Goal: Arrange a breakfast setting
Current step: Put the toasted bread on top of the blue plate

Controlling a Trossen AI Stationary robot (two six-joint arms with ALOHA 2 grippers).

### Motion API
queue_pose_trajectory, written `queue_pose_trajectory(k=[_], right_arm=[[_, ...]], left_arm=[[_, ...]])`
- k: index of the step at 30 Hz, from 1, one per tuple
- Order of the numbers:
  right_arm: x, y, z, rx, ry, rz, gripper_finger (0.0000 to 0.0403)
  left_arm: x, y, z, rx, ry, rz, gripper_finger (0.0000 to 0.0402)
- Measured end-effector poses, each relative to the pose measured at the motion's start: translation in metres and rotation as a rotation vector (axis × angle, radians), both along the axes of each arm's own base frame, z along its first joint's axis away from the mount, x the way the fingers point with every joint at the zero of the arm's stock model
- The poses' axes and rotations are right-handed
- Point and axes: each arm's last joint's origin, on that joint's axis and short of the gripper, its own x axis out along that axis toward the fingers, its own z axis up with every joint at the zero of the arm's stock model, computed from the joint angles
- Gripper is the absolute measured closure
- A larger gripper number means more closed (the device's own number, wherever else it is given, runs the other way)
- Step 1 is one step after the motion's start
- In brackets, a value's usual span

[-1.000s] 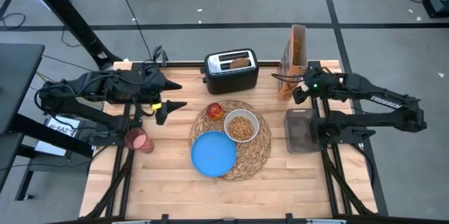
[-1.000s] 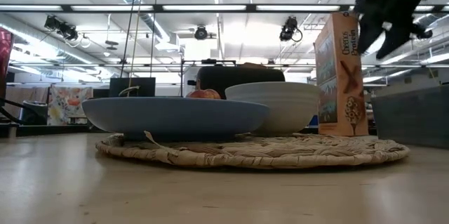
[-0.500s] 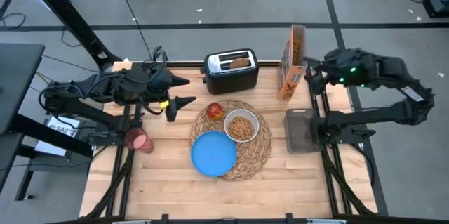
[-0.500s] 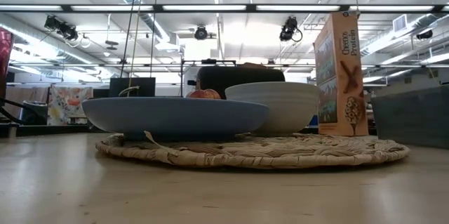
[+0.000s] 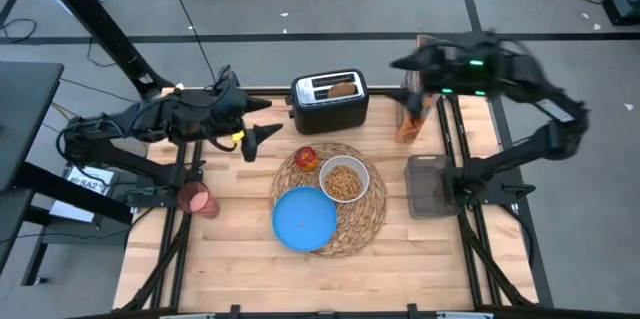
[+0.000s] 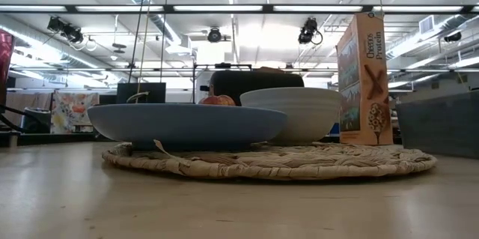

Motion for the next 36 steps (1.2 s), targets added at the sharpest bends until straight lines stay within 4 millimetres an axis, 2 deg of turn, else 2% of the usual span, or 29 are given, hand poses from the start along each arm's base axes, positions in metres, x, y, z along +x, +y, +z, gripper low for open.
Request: queue_pose_trajectory(k=[4, 8, 15, 21, 27, 36], right_arm=[[0.047, -0.022, -0.019, -0.001, 0.059, 0.058, 0.0055], [0.088, -0.051, -0.049, 0.008, 0.163, 0.059, 0.0055], [0.131, -0.107, -0.106, 0.065, 0.342, 0.014, 0.0062], [0.139, -0.147, -0.142, 0.104, 0.449, -0.018, 0.0123], [0.135, -0.172, -0.169, 0.105, 0.588, 0.003, 0.0181], [0.132, -0.187, -0.184, 0.147, 0.616, 0.054, 0.0195]], left_arm=[[-0.011, 0.003, -0.003, 0.016, 0.060, -0.004, 0.0088], [-0.033, 0.004, -0.002, 0.005, 0.096, 0.000, 0.0088], [-0.058, 0.002, -0.003, -0.032, 0.134, 0.000, 0.0088], [-0.058, -0.002, -0.006, -0.036, 0.173, -0.025, 0.0088], [-0.059, -0.007, -0.007, -0.048, 0.172, -0.048, 0.0088], [-0.059, -0.014, -0.007, -0.068, 0.168, -0.085, 0.0089]])
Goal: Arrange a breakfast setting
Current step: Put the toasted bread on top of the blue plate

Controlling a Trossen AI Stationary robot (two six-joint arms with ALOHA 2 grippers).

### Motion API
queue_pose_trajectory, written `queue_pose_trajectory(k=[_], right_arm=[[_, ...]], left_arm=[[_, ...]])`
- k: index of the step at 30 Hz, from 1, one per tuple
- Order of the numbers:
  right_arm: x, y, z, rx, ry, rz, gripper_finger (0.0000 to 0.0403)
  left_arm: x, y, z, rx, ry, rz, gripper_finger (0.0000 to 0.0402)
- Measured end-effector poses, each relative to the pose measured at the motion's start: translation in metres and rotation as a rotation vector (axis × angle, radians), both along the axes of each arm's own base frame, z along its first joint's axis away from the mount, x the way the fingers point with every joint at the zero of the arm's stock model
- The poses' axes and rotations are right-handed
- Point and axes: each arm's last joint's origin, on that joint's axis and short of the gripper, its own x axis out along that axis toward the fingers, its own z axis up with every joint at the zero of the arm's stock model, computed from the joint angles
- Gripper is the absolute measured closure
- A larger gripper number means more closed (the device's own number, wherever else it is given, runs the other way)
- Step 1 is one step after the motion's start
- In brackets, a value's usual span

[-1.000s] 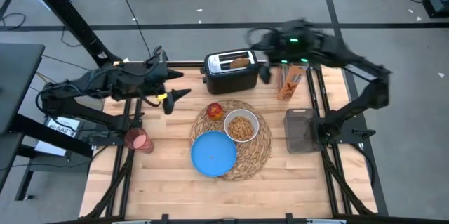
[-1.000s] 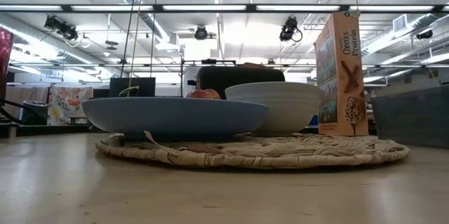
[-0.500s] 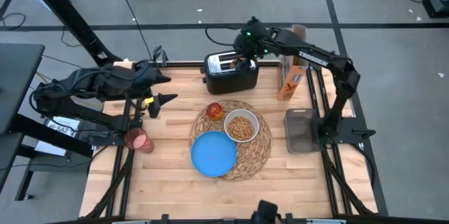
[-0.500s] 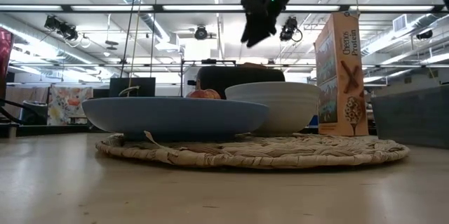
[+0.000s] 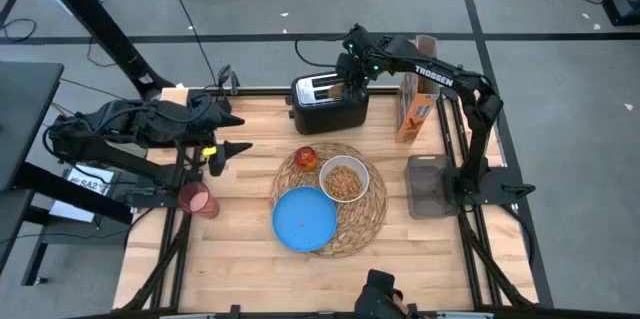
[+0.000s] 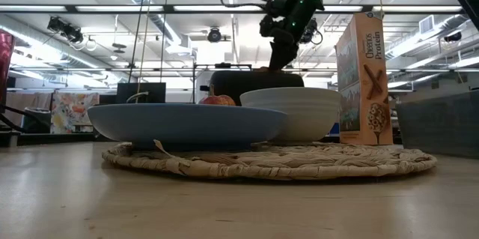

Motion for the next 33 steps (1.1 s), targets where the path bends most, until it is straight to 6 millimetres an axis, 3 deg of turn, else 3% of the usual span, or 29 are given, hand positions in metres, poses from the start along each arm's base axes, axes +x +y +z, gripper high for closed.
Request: queue_pose_trajectory(k=[9, 25, 33], right_arm=[[0.004, 0.001, -0.005, 0.016, 0.005, 0.006, 0.0210], [0.013, 0.016, -0.004, -0.047, 0.044, 0.095, 0.0345], [0.011, 0.027, 0.031, -0.122, -0.013, 0.088, 0.0386]], left_arm=[[0.000, -0.002, 0.000, -0.005, 0.001, -0.010, 0.0089], [0.000, -0.001, -0.001, 0.016, 0.009, -0.007, 0.0089], [-0.001, -0.001, 0.000, 0.058, 0.020, -0.018, 0.0089]])
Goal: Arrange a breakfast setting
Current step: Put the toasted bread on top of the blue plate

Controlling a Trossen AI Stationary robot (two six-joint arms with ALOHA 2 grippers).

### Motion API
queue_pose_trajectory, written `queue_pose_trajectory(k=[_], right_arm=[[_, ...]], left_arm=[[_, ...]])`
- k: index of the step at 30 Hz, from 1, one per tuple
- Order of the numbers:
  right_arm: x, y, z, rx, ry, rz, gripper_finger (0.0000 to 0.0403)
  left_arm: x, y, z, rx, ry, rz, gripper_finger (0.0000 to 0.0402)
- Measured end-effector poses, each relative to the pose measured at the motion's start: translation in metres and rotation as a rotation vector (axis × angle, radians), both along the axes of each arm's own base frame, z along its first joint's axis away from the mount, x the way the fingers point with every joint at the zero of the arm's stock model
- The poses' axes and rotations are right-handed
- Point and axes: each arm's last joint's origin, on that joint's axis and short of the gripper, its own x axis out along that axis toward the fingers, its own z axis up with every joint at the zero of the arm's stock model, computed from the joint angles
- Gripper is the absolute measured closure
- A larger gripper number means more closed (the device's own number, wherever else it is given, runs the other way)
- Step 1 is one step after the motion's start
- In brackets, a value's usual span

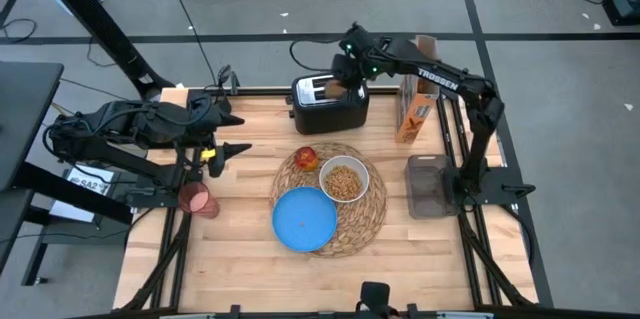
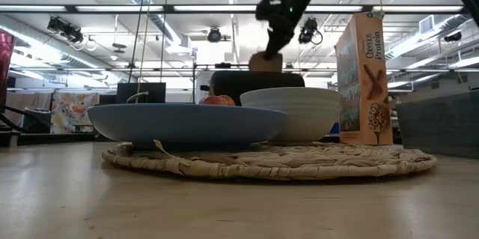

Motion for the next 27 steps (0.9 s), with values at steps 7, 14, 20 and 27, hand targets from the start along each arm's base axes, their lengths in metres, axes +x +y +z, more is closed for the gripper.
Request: queue_pose_trajectory(k=[7, 14, 20, 27], right_arm=[[-0.010, 0.033, 0.064, -0.005, -0.151, -0.060, 0.0384], [-0.029, 0.103, 0.127, 0.146, -0.403, -0.106, 0.0387], [-0.023, 0.177, 0.130, 0.362, -0.424, -0.040, 0.0388], [0.023, 0.252, 0.066, 0.539, -0.311, 0.014, 0.0389]], left_arm=[[0.000, 0.000, 0.000, 0.062, 0.019, -0.032, 0.0089], [-0.012, 0.001, 0.005, 0.100, -0.004, -0.065, 0.0089], [-0.026, 0.003, 0.010, 0.081, -0.049, -0.060, 0.0089], [-0.028, 0.002, 0.010, 0.027, -0.064, -0.079, 0.0089]])
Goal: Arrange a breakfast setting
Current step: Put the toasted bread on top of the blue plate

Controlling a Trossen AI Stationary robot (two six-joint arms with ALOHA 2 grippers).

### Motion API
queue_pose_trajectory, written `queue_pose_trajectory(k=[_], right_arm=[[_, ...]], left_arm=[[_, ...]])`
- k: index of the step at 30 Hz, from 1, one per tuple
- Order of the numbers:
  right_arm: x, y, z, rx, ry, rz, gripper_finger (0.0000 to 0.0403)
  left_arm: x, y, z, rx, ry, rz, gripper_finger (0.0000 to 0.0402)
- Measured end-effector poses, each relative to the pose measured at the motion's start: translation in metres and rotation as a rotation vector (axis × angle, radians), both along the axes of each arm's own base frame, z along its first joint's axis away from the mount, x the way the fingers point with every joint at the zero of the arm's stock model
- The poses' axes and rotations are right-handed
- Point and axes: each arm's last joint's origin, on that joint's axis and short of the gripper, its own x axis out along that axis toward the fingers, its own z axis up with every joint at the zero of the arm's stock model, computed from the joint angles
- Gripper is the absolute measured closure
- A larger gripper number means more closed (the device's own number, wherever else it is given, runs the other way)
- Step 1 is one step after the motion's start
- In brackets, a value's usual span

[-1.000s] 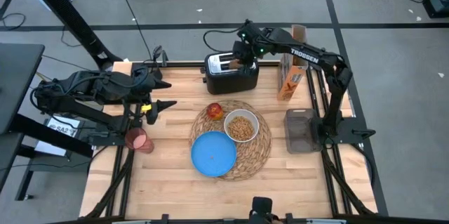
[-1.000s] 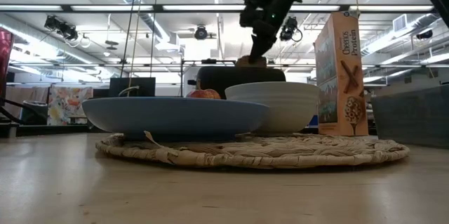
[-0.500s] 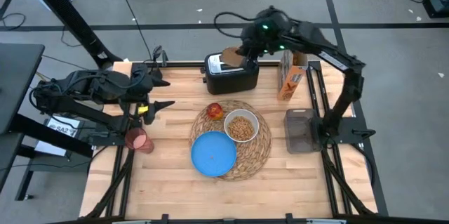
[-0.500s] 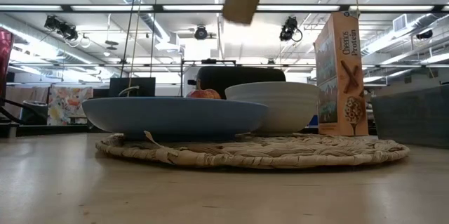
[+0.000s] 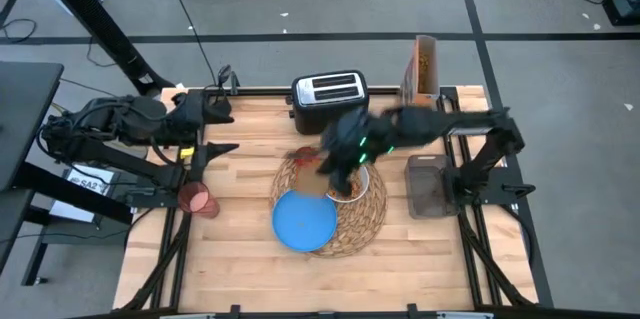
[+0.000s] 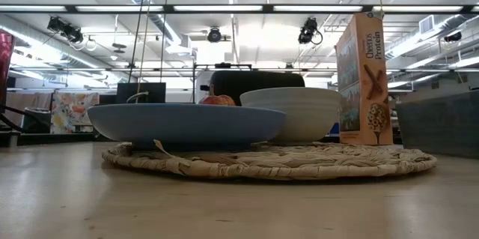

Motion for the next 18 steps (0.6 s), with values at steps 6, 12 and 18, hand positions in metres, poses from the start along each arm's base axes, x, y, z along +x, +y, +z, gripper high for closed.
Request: queue_pose_trajectory(k=[6, 12, 18], right_arm=[[0.038, 0.041, -0.074, 0.119, 0.065, 0.046, 0.0389], [0.067, 0.043, -0.121, 0.193, 0.125, 0.051, 0.0389], [0.087, 0.021, -0.163, 0.261, 0.243, 0.037, 0.0389]], left_arm=[[0.000, 0.000, 0.000, -0.022, -0.002, -0.008, 0.0089], [0.000, -0.001, 0.000, -0.034, -0.001, -0.027, 0.0089], [0.000, -0.001, 0.000, -0.030, 0.001, -0.033, 0.0088]])
